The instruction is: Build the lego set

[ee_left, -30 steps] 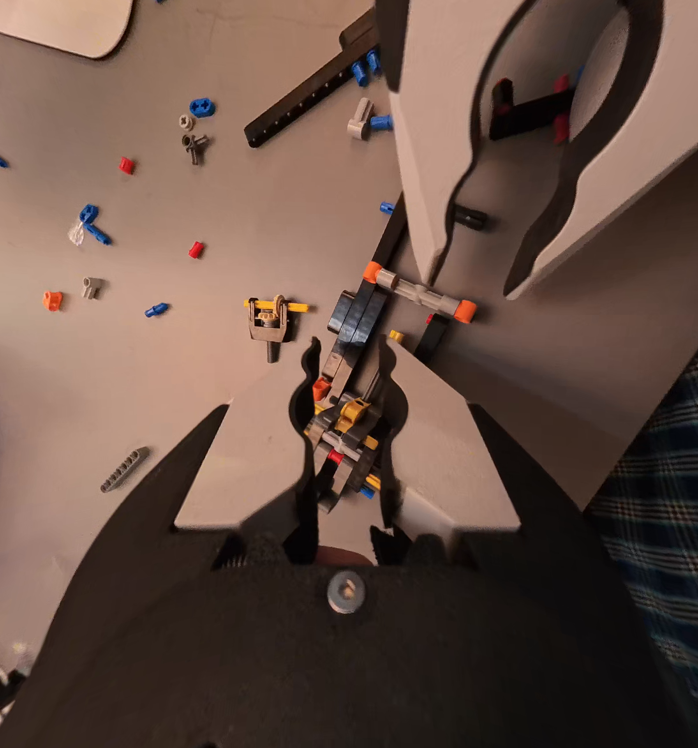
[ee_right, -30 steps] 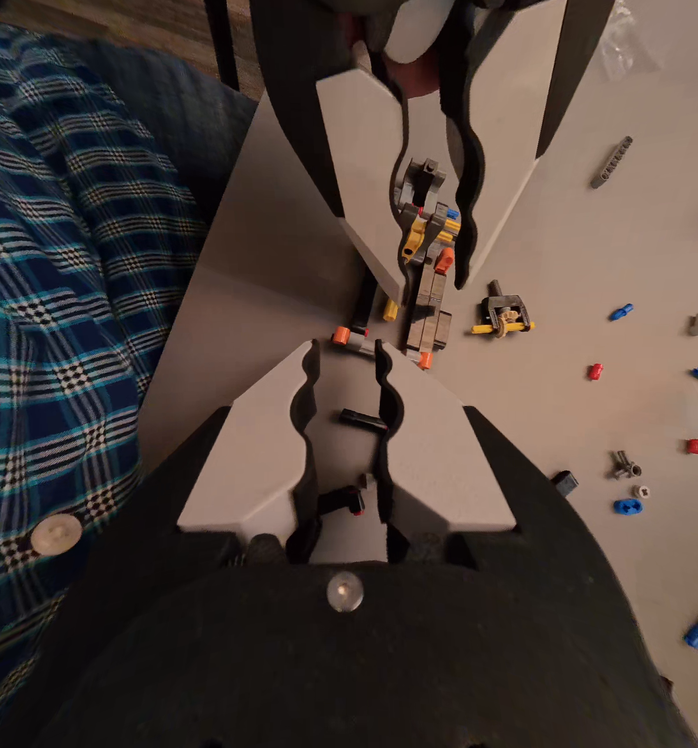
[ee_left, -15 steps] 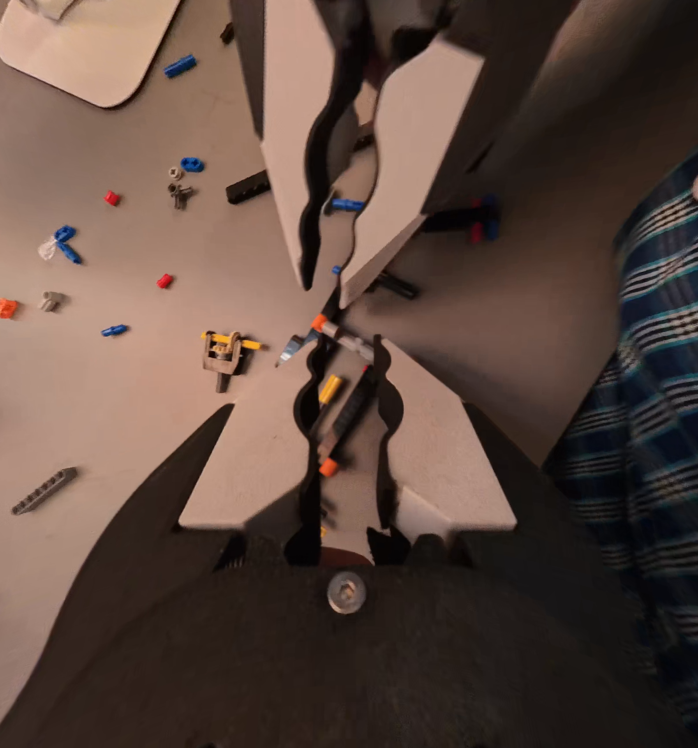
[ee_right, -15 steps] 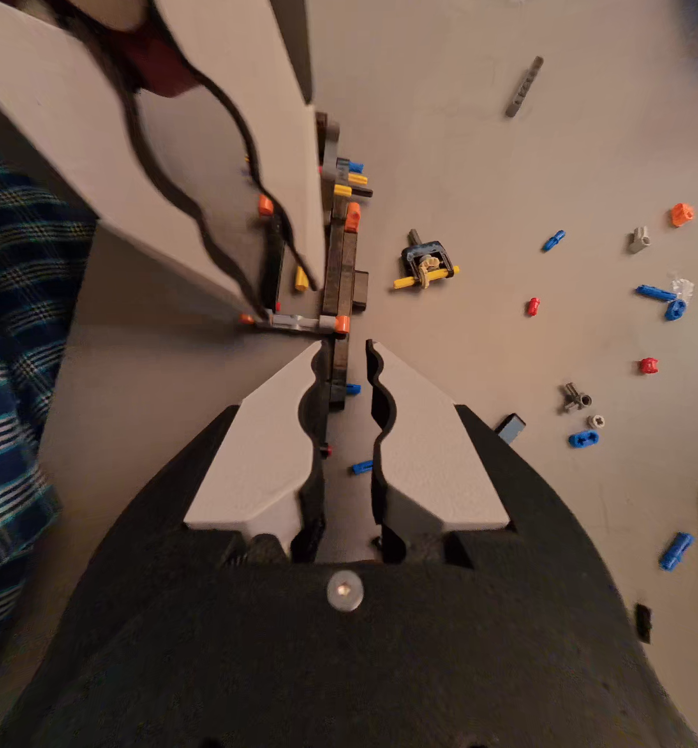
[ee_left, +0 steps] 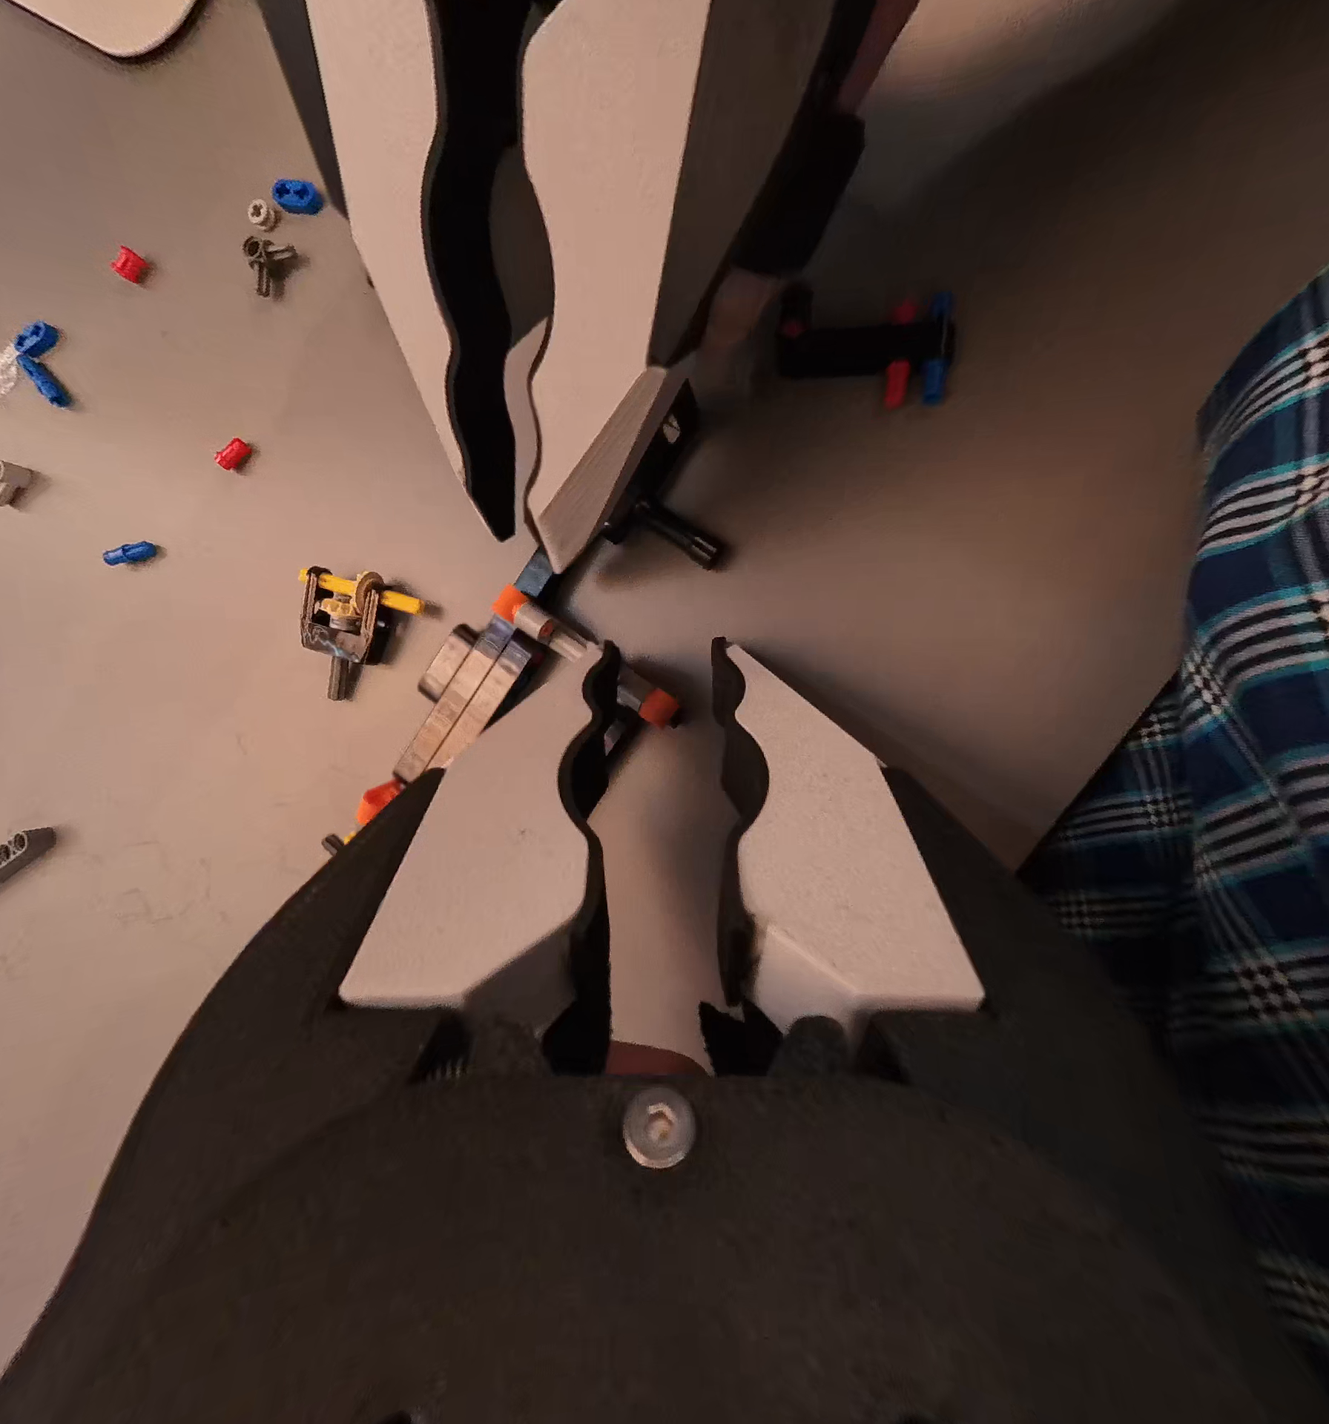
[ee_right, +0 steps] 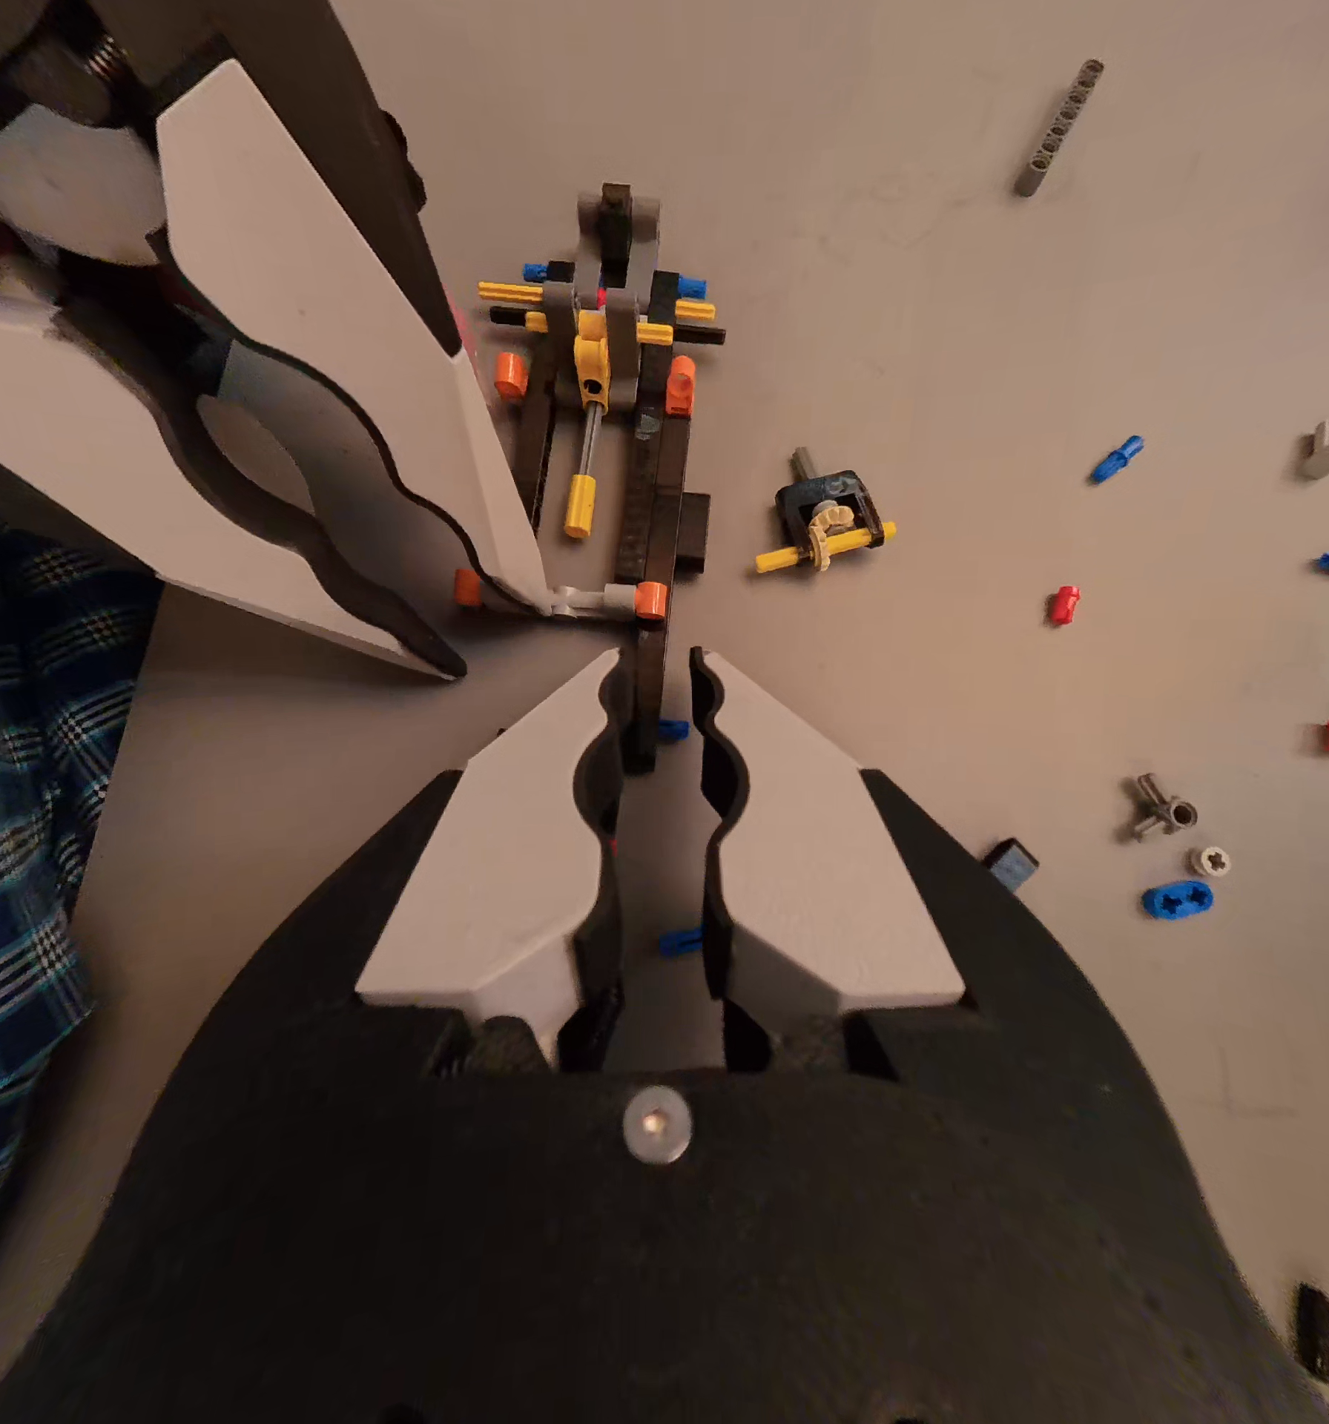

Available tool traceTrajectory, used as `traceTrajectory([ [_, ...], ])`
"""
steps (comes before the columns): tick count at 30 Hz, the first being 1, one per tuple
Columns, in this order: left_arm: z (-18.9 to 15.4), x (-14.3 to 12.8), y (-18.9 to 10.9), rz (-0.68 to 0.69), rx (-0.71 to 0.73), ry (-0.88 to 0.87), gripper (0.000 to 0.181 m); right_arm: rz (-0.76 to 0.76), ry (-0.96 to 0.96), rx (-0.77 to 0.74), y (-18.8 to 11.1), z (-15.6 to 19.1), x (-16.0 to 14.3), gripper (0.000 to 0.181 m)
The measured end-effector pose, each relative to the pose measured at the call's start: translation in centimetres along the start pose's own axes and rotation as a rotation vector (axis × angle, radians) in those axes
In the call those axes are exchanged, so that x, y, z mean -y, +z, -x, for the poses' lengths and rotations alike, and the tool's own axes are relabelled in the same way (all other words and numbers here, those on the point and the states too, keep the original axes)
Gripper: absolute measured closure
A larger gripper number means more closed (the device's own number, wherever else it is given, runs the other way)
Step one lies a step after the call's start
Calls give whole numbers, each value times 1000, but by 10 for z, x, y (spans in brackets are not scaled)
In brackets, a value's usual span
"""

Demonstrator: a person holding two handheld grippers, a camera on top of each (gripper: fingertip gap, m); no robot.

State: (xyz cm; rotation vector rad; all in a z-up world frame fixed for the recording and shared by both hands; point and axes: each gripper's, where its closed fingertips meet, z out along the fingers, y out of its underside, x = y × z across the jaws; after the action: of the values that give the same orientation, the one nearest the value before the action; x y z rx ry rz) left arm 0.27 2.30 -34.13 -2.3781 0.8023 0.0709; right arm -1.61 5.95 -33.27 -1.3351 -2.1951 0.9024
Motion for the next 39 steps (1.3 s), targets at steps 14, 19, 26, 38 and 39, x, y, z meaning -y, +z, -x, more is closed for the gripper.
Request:
traceTrajectory([
  [14,10,-12,-10,-13,11,9,156,14,-20,13,7,0,8,163],
  [19,9,-16,-7,3,-1,57,164,70,-39,17,16,0,1,175],
  [26,7,-16,-6,-28,-49,94,166,75,-27,39,16,0,1,177],
  [38,0,-7,-3,-125,-18,98,166,78,19,36,11,-13,-4,176],
  [39,6,-9,-3,-128,-22,55,166,76,7,34,11,-10,-4,176],
])
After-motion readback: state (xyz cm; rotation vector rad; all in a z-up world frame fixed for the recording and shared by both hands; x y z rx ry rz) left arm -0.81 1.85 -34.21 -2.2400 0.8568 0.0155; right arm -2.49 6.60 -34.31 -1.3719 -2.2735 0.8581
